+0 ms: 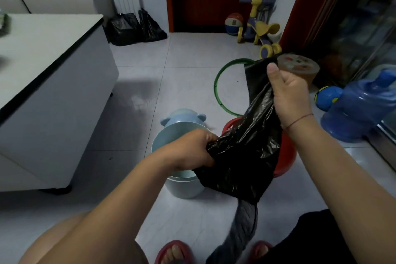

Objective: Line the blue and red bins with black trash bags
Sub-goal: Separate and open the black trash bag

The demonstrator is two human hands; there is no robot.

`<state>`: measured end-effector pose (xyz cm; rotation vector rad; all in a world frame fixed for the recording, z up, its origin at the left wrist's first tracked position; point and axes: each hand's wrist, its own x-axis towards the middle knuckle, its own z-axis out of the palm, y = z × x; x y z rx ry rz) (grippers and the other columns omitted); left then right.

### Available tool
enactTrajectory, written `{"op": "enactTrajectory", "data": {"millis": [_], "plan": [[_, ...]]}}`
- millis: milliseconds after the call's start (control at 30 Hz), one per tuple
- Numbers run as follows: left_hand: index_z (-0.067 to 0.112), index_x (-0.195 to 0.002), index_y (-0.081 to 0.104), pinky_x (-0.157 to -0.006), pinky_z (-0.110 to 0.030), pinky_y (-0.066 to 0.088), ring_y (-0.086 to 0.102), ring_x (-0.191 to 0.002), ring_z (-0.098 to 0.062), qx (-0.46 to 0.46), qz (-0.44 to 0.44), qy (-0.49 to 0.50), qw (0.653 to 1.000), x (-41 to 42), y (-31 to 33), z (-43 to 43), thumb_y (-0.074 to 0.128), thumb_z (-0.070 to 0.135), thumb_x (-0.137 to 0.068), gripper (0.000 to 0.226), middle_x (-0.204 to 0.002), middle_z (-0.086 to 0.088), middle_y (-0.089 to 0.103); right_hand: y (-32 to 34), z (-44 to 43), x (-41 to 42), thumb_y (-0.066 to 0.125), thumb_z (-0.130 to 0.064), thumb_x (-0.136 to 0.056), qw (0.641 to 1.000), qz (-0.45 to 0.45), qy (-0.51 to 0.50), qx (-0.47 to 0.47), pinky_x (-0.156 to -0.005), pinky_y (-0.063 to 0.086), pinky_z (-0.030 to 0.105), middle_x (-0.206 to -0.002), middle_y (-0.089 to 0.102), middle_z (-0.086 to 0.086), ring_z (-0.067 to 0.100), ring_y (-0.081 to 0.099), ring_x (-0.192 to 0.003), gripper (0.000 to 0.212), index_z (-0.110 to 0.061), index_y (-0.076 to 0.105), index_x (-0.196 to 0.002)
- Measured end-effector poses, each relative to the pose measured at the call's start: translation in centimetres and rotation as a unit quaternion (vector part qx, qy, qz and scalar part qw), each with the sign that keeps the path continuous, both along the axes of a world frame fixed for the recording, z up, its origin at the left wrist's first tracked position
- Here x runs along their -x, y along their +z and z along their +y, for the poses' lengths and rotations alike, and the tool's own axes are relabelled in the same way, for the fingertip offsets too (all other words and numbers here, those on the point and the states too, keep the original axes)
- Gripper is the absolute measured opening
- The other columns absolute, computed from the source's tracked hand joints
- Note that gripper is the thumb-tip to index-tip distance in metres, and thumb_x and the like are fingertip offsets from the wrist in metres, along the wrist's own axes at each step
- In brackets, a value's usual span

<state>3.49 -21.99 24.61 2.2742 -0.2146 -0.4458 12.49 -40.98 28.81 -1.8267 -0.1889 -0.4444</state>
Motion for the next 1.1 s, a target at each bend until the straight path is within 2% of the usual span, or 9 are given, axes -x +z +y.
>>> {"op": "enactTrajectory", "data": {"millis": [100,167,267,400,467,633,800,900,1100], "plan": [[0.012,-0.085,0.067,-0.077,-0.038,0.055,0.068,-0.077,-0.021,-0.005,-0.019,-0.009,1.000,0.0,0.0,0.1,0.066,0.003,-0.072,0.016,-0.083,-0.010,0.072,0.0,-0.1,-0.3,0.046,-0.047,-0.094,1.000,-0.005,-0.013,-0.014,-0.048,0.029,0.022,-0.056,0.031,0.010,0.004,0.033,-0.049,0.050,-0.013,0.040,-0.059],[0.007,-0.086,0.066,-0.078,-0.042,0.054,0.067,-0.071,-0.021,0.040,-0.017,0.036,0.998,0.0,-0.2,0.3,0.070,0.005,-0.073,0.014,-0.085,-0.016,0.071,-0.3,-0.2,-0.8,0.044,-0.045,-0.095,0.999,0.015,-0.027,-0.013,-0.061,0.038,0.022,-0.070,0.046,0.019,0.009,0.045,-0.066,0.050,0.003,0.055,-0.085],[0.010,-0.098,0.069,-0.078,-0.038,0.058,0.071,-0.082,-0.026,0.188,0.017,0.143,0.972,0.1,-0.3,0.5,0.078,0.011,-0.074,0.026,-0.090,-0.014,0.074,-0.5,-0.1,-0.2,0.049,-0.042,-0.093,0.996,0.008,-0.089,0.019,-0.078,0.043,0.015,-0.108,0.050,0.010,0.010,0.048,-0.088,0.045,-0.004,0.048,-0.119],[0.006,-0.098,0.067,-0.063,-0.030,0.057,0.070,-0.069,-0.020,0.344,0.034,0.220,0.912,0.1,0.1,0.1,0.080,0.015,-0.071,0.031,-0.081,-0.009,0.072,-0.8,2.3,4.2,0.054,-0.044,-0.089,0.991,-0.111,-0.065,0.029,-0.067,0.043,0.013,-0.089,0.052,0.003,0.005,0.049,-0.074,0.024,-0.021,0.048,-0.094],[0.006,-0.099,0.063,-0.060,-0.030,0.057,0.068,-0.067,-0.019,0.360,0.011,0.235,0.903,0.1,0.5,-0.4,0.080,0.016,-0.070,0.035,-0.080,-0.008,0.070,-1.7,4.2,5.9,0.056,-0.049,-0.087,0.999,-0.006,0.036,0.006,-0.059,0.045,0.020,-0.073,0.056,0.000,0.005,0.052,-0.062,0.025,-0.025,0.050,-0.081],[0.012,-0.114,0.058,-0.086,-0.045,0.055,0.068,-0.096,-0.033,0.327,-0.035,0.195,0.924,0.9,0.7,-1.2,0.076,0.008,-0.076,0.043,-0.106,-0.021,0.068,-3.9,5.8,6.2,0.067,-0.037,-0.082,0.951,0.251,0.126,-0.126,-0.061,0.048,0.032,-0.070,0.059,0.011,0.018,0.056,-0.063,0.036,-0.002,0.060,-0.084],[0.007,-0.108,0.058,-0.082,-0.037,0.055,0.069,-0.087,-0.029,0.370,-0.022,0.164,0.914,1.5,1.0,-1.5,0.066,0.016,-0.087,0.024,-0.096,-0.023,0.070,-3.7,5.2,5.5,0.069,-0.020,-0.082,0.939,0.251,0.143,-0.186,-0.057,0.049,0.025,-0.071,0.061,0.016,0.021,0.057,-0.064,0.017,-0.009,0.061,-0.073],[0.009,-0.085,0.059,-0.065,-0.026,0.046,0.052,-0.064,-0.012,0.376,-0.048,0.219,0.899,1.2,1.0,-1.4,0.053,0.029,-0.094,0.022,-0.066,-0.006,0.055,-3.4,5.1,5.5,0.071,-0.020,-0.079,0.944,0.229,0.171,-0.166,-0.064,0.049,0.029,-0.070,0.060,0.015,0.020,0.055,-0.064,0.019,-0.012,0.058,-0.067],[0.023,-0.070,0.063,-0.066,-0.029,0.042,0.045,-0.064,-0.018,0.454,-0.004,0.240,0.858,0.4,0.2,-0.7,0.056,0.021,-0.093,0.024,-0.065,-0.002,0.049,-3.1,4.8,5.6,0.061,-0.022,-0.088,0.924,0.237,0.261,-0.145,-0.071,0.047,0.036,-0.072,0.060,0.014,0.027,0.053,-0.070,0.018,-0.011,0.059,-0.075]]}}
